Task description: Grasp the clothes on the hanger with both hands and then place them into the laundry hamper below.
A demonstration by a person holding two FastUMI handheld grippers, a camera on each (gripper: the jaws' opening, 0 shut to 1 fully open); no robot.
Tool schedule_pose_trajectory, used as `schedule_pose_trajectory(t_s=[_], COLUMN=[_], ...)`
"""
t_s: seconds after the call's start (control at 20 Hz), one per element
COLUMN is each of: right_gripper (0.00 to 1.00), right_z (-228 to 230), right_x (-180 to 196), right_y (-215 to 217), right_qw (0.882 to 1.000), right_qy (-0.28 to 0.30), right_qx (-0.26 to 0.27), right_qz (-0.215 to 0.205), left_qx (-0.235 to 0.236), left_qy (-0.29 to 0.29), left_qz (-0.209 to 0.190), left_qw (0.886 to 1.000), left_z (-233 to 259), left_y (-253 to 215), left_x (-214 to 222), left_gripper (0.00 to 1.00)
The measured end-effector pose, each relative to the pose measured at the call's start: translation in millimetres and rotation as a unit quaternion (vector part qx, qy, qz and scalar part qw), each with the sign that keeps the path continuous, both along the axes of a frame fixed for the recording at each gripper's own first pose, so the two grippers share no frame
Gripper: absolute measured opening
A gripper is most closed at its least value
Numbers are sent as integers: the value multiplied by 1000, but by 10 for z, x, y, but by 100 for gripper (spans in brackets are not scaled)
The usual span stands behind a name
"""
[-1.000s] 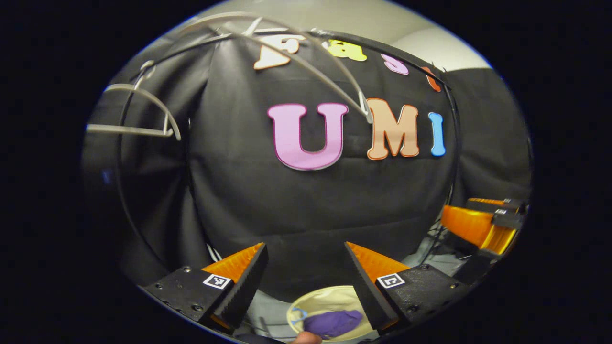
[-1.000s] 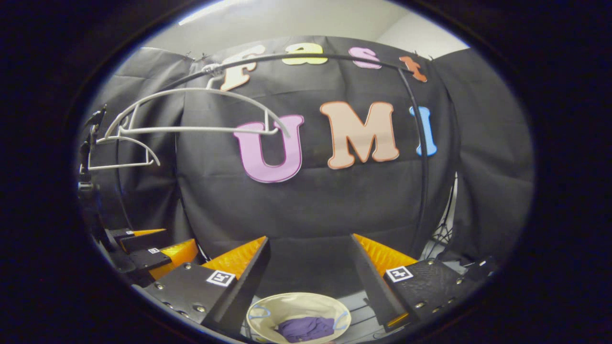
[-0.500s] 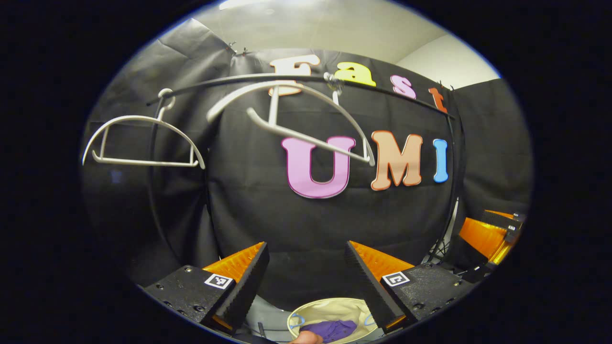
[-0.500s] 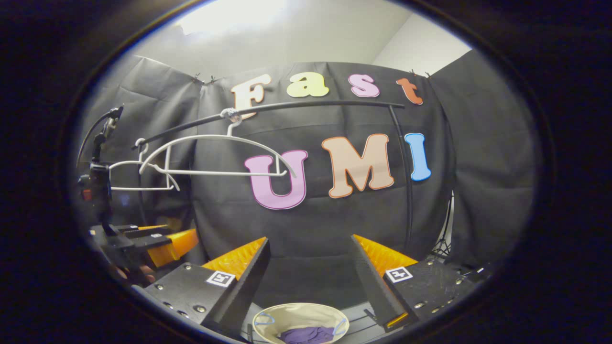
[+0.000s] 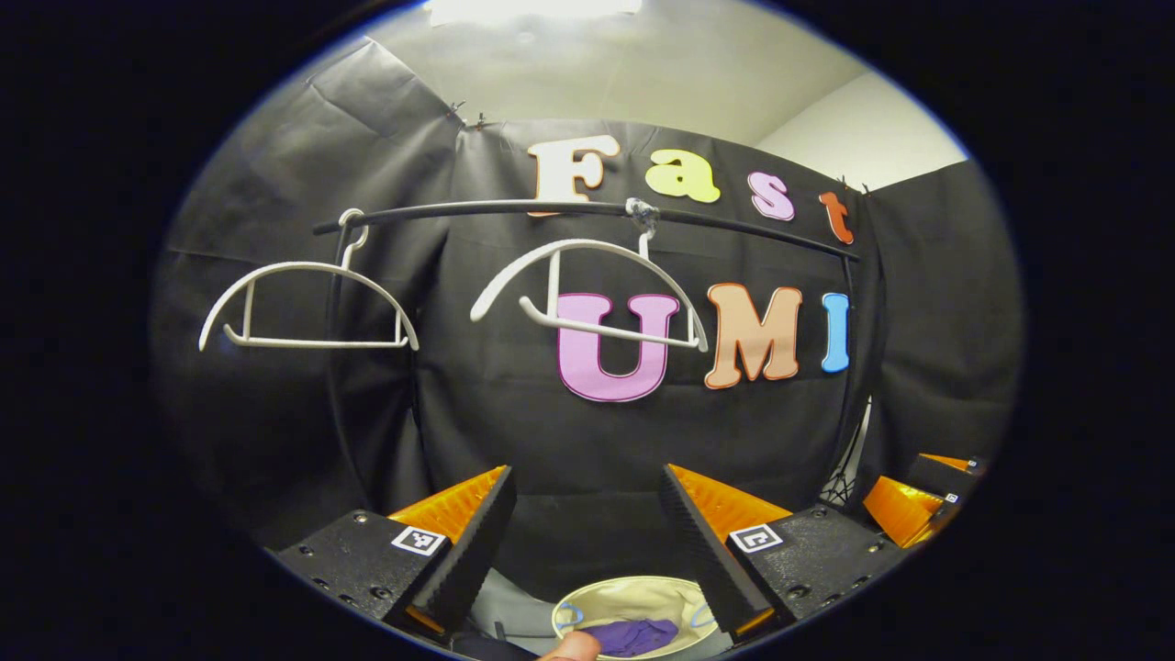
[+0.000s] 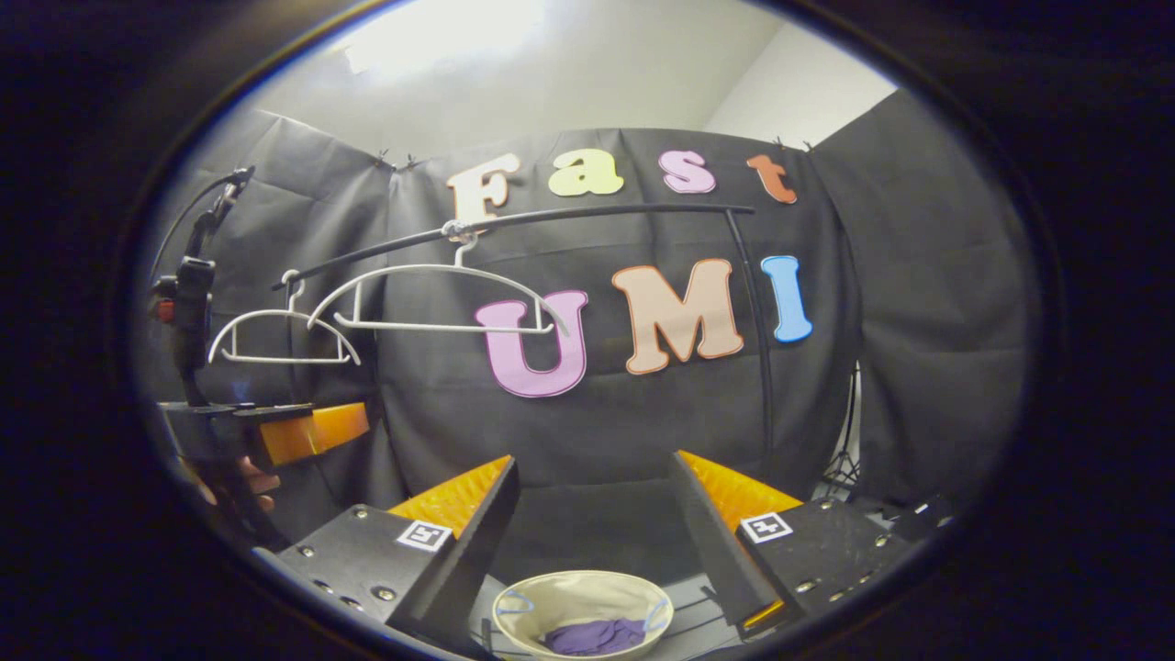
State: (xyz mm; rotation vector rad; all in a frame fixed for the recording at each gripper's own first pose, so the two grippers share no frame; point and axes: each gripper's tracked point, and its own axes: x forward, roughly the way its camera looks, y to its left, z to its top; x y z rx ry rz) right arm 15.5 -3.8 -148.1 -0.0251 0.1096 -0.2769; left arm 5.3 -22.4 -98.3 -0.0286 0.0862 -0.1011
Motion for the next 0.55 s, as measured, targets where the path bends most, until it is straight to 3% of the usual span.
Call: schedule_pose_trajectory(t_s=[0.45,0.55], right_gripper=[95,99], right_z=[69,67], right_x=[-250,-285], right_y=[337,444], right_qw=[998,997], right_qy=[-26,-24], right_qx=[-8,-2], right_qz=[53,67], left_qx=[-20,-30], left_qy=[-23,-41], left_qz=[1,-4], left_qw=[1000,999], left_z=[42,177], left_y=[-178,-209], left_x=[-360,-391], left_gripper=[96,96])
